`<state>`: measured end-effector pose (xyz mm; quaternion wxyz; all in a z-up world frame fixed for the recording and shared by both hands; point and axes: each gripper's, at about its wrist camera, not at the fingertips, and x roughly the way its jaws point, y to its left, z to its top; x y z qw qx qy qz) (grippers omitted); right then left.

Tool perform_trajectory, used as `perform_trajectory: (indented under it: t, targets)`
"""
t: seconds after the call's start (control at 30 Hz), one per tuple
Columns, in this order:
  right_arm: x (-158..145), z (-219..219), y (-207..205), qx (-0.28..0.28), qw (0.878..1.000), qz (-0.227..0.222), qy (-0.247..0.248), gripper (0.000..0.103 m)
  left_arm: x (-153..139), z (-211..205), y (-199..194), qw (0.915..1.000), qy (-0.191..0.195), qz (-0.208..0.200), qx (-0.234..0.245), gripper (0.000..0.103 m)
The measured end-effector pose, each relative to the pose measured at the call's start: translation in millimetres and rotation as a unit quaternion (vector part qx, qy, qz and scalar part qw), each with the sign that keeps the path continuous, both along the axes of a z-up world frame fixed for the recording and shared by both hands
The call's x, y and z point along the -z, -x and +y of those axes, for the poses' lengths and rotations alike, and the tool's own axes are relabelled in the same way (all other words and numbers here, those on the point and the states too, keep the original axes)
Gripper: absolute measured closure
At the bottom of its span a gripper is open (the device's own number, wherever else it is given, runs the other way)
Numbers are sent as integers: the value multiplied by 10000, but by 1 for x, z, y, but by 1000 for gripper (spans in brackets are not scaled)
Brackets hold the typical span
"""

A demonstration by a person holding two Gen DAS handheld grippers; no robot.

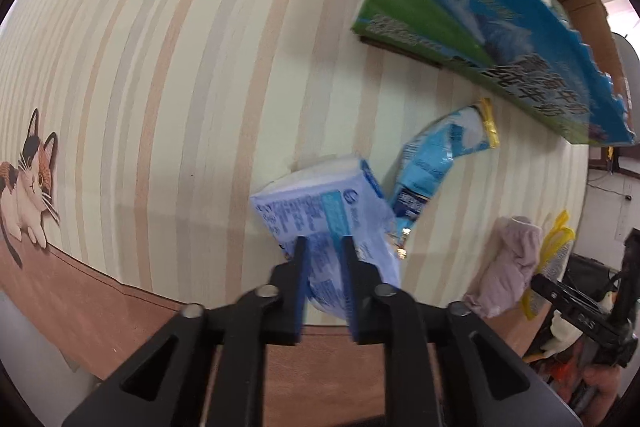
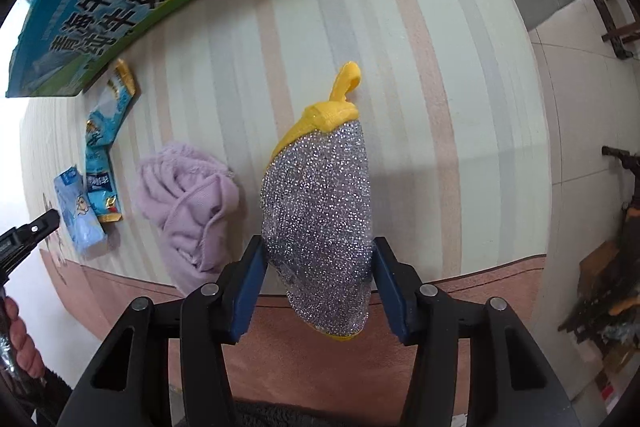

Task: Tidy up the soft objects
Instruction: 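Carry the tissue pack and scrubber into the box and release both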

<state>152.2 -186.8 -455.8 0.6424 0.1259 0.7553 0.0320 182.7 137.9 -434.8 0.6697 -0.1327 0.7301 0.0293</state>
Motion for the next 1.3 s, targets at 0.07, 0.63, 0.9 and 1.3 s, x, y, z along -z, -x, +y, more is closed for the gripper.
perform_trajectory:
  t: [0.07,0.63,0.9,1.3]
  targets:
    - [-4,4,-1,-45,10000,-32,-47,48,11,9,-3,9997,89,87,-203,47]
    - [-24,16,-5,-336,9993,-140,-101,48,8,8,-15,9987,212,126,-444,71]
    - [-78,25,-14,-486,9954,-521,-642,48,-96,6,-9,9967,394,-691,-177,71]
    - [-224,71,-124,-1240,9688,-1904,-986,48,-183,-61,-149,9844,1053,-1324,488,71]
